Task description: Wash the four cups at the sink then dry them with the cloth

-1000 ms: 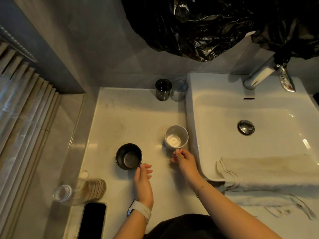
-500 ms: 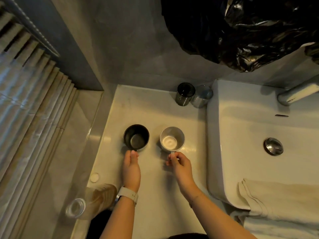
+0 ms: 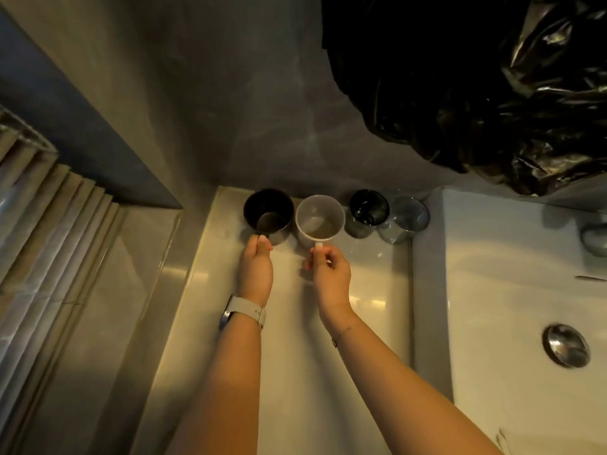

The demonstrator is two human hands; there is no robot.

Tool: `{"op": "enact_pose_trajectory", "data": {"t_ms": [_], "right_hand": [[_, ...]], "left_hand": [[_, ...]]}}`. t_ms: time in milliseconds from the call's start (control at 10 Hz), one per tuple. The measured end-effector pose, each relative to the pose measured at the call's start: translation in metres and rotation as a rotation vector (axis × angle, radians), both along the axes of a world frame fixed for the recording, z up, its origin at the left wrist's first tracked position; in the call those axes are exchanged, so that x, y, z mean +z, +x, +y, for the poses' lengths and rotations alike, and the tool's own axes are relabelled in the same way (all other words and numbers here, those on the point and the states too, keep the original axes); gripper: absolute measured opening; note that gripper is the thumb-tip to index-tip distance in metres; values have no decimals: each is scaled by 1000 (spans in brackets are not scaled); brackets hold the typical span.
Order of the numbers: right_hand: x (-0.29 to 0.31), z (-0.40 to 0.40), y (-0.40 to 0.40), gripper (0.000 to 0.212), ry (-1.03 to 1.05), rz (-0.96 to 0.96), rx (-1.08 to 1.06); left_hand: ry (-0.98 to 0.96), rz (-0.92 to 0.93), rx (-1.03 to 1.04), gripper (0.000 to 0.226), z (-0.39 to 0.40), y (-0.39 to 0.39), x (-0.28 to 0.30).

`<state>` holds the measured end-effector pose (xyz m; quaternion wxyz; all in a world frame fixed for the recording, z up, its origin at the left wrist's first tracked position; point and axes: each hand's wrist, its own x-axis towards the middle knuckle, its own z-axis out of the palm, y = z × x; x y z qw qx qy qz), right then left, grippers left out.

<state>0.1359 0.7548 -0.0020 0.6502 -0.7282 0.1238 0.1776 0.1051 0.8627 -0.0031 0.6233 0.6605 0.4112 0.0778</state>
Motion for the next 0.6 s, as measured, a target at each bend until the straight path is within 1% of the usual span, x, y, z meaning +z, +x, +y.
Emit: {"op": "enact_pose_trajectory", "data": {"t_ms": [200, 300, 400, 500, 600], "right_hand": [[-1, 11, 29, 25, -1, 6, -67], [-2, 13, 30, 24, -2, -21, -64], [4, 14, 28, 18, 11, 9, -84], [12, 9, 27, 8, 35, 30, -95], [26, -11, 21, 12, 10, 43, -2]], "left_hand": [[-18, -42, 11, 24, 7, 35, 2], [11, -31, 8, 32, 8, 36, -1], [64, 21, -34, 32, 8, 34, 0], [178, 61, 14, 28, 11, 33, -2], [195, 95, 159, 30, 5, 19, 17]]}}
